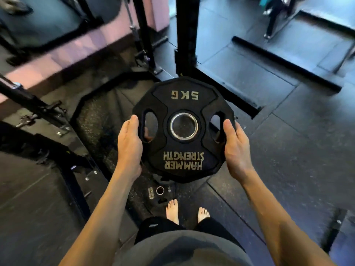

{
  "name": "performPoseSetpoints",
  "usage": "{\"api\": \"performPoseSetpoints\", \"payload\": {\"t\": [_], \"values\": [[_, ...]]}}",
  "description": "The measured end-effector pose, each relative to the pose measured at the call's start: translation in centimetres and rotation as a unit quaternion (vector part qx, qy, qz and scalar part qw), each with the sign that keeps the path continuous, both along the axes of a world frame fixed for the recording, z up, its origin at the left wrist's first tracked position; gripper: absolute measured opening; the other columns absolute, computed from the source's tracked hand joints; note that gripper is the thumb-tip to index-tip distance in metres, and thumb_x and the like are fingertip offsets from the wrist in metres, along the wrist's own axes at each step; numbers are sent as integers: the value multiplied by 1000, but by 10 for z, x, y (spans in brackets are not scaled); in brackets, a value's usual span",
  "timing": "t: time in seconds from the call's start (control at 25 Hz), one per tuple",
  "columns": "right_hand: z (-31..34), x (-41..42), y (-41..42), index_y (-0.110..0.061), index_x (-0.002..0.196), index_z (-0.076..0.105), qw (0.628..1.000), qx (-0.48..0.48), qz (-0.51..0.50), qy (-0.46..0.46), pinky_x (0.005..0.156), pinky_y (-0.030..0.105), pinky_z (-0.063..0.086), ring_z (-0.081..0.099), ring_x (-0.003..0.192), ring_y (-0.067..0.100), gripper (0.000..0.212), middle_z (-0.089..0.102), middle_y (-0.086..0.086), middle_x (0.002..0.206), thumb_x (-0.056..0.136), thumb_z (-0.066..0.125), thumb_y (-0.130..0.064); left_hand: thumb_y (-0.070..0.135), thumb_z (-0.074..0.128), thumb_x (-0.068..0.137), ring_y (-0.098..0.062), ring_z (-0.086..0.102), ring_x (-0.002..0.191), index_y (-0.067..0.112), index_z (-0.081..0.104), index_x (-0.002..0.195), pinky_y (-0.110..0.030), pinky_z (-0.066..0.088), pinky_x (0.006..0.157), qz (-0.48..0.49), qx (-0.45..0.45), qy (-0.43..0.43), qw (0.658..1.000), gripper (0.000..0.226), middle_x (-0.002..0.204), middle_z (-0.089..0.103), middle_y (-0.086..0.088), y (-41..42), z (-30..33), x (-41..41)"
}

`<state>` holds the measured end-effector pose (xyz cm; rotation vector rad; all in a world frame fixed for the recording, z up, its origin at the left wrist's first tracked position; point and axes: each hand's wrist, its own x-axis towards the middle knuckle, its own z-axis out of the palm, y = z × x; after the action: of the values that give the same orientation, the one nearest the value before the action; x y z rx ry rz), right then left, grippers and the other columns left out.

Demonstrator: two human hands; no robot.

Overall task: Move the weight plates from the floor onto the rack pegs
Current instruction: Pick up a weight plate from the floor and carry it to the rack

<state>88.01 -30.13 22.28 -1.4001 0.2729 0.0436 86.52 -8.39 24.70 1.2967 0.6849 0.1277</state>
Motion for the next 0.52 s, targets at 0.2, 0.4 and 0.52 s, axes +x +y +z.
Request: {"api": "performPoseSetpoints", "payload": {"t": [0.2,0.4,0.52], "values": [[29,-3,23,-28,103,69,988,4,143,-57,88,44,52,65,93,16,21,71,-1,101,100,50,-36,43,45,100,-14,63,74,19,65,96,-42,56,80,144,31,-38,988,31,80,66,3,6,32,-67],[53,-36,68,-25,102,69,940,40,331,-66,84,42,54,64,91,18,22,71,1,99,99,50,-34,39,49,101,-6,58,65,20,62,84,-23,51,63,352,74,-58,931,28,70,62,10,1,59,-173],[68,-76,104,-18,112,67,897,64,433,-61,75,23,56,70,96,11,24,75,-2,103,101,48,-27,43,51,99,-11,66,80,24,68,86,-34,54,78,443,103,-50,889,29,78,71,10,0,74,-244]]}}
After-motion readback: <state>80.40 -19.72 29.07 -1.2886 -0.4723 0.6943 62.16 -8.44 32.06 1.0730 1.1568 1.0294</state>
